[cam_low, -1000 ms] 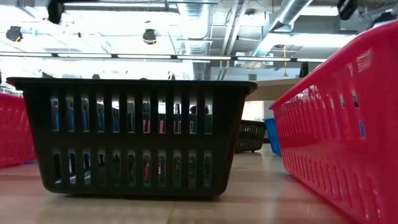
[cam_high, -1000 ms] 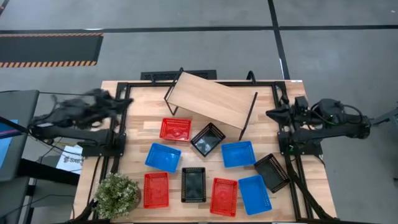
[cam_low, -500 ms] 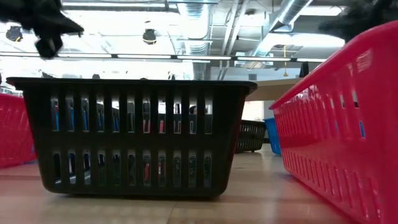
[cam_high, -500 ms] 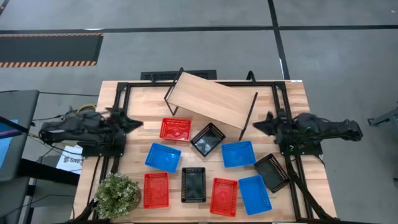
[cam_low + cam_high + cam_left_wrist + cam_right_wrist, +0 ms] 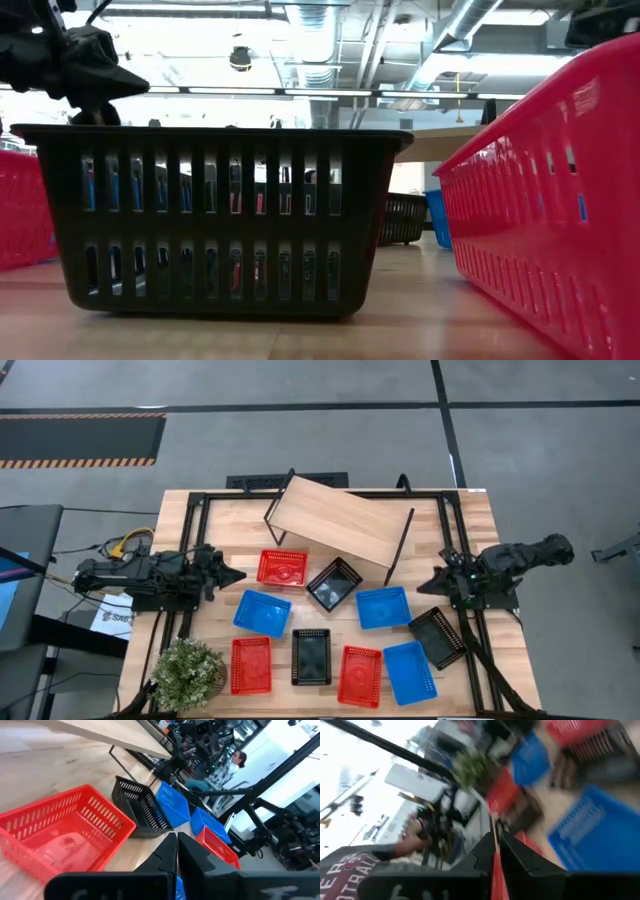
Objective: Stack baskets on shelf by color
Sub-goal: Put the bottom right black bin on the shelf
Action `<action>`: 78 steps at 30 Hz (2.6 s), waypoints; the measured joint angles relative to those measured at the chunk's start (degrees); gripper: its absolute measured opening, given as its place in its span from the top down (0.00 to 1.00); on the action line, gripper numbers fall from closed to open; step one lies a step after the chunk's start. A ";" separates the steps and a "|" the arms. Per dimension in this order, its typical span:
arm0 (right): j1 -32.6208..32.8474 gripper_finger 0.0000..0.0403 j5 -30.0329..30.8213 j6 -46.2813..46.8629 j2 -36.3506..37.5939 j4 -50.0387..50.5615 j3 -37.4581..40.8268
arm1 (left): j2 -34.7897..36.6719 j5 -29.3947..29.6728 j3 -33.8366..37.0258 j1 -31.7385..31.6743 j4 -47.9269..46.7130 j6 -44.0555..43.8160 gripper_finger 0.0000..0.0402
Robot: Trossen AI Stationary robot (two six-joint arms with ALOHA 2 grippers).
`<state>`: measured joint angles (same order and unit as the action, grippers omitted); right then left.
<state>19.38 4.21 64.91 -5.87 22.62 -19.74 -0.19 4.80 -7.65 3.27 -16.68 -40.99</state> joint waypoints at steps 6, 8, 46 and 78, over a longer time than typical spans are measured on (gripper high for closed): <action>6.19 0.86 -0.02 12.11 -7.43 21.91 -8.83 | -0.02 0.00 0.08 0.00 -6.61 -0.27 1.00; 8.04 0.86 -0.28 14.28 -10.85 26.91 -10.65 | -0.04 -0.21 0.18 0.00 -7.82 -0.33 1.00; 7.35 0.36 -7.06 -38.32 -59.43 34.80 -20.99 | -0.09 5.09 0.95 -0.04 -5.85 1.31 0.69; 6.09 0.97 -8.63 -31.60 -59.89 49.30 -22.83 | -0.09 4.87 1.02 -0.02 -5.82 0.68 0.68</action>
<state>25.47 -4.43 33.31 -65.76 71.92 -42.57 -0.27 9.67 -6.63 3.25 -22.50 -40.31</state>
